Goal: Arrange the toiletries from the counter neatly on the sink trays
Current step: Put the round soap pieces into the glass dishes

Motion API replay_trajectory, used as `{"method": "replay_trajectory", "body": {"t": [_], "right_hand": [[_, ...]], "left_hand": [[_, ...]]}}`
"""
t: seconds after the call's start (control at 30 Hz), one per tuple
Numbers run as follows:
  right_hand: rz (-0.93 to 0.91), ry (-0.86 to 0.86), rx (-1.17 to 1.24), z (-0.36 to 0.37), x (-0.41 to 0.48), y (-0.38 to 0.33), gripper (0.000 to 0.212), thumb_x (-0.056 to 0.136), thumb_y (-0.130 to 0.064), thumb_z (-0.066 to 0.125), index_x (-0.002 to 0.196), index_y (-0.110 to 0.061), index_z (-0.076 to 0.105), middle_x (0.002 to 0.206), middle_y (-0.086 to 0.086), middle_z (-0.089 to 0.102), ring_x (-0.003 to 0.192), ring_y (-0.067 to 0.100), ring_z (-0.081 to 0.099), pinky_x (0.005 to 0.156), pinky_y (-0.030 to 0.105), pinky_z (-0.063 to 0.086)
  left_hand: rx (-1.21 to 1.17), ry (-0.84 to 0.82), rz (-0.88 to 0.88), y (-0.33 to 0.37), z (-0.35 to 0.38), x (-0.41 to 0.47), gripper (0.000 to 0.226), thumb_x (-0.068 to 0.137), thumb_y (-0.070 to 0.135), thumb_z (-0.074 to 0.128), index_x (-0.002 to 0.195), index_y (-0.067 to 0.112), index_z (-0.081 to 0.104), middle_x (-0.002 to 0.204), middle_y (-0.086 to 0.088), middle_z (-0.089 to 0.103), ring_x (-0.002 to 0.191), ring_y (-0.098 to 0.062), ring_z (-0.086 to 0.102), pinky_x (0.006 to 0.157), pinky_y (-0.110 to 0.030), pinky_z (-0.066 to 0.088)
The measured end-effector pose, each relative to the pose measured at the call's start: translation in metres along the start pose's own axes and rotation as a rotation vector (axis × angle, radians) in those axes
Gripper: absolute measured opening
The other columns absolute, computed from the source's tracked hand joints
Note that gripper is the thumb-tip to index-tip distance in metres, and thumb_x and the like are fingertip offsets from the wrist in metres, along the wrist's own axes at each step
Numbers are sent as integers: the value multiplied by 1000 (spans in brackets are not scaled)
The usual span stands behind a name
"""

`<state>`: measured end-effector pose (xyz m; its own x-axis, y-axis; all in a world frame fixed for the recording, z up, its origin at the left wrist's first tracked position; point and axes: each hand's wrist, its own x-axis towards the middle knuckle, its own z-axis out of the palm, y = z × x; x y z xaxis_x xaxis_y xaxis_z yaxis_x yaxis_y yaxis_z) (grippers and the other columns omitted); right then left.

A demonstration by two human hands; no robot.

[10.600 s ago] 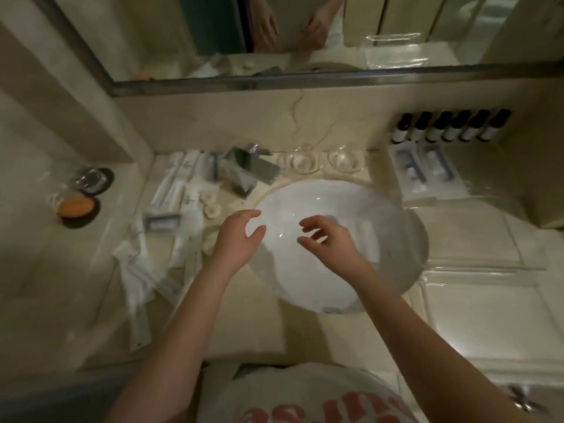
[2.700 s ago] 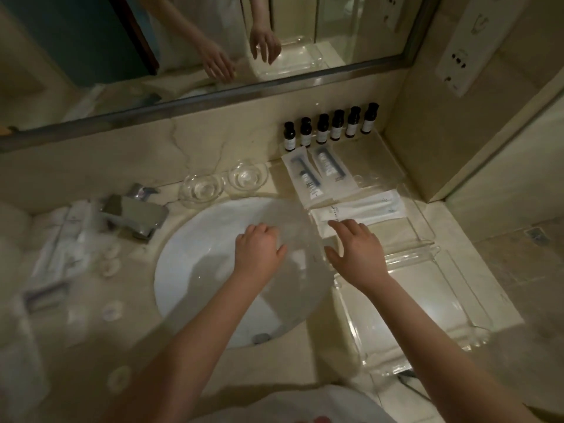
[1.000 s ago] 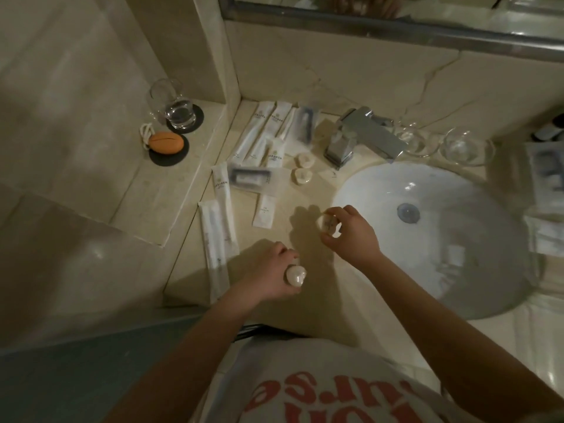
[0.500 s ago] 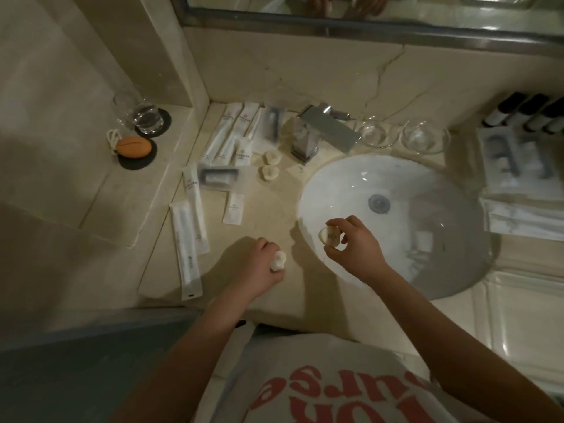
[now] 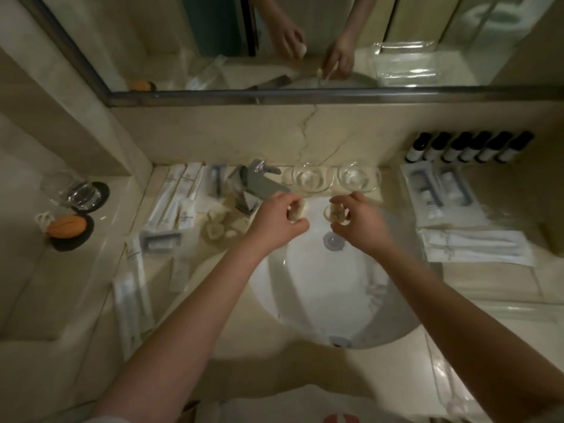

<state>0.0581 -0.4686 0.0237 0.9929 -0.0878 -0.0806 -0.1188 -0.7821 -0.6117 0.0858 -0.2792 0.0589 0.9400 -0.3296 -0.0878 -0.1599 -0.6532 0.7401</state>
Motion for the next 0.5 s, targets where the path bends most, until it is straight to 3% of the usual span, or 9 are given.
{"method": "replay_trajectory", "body": {"t": [0.13,0.23,0.33,0.5], "right_hand": [[17,-8,-51,-15,43,10,53,72,-10,69,124,-17,58,116,9,53,92,30,60,79,33,50],[16,-46,-96,-18,75,16,54,74,-8,66,127,-16,56,118,10,52,97,30,59,82,31,49],[20,-101,-155,-16,104,21,53,76,-8,63,128,-17,54,118,12,51,101,30,58,84,34,50],[-16,-200,-240,-8,141,26,56,76,-8,62,130,-21,53,118,10,50,101,31,58,82,37,52]], "left_hand": [[-34,-57,-1,26,-7,57,31,73,19,67,102,8,65,87,-3,60,67,-13,49,67,-24,41],[-16,-112,-64,38,-9,97,27,81,15,61,106,7,66,90,-4,60,78,-19,54,70,-27,43],[71,-254,-166,29,-4,136,23,86,13,52,105,4,62,91,-14,61,85,-30,61,61,-26,41],[165,-414,-336,15,10,176,23,90,11,44,107,-1,55,67,-5,57,58,-19,52,50,-24,37]]}}
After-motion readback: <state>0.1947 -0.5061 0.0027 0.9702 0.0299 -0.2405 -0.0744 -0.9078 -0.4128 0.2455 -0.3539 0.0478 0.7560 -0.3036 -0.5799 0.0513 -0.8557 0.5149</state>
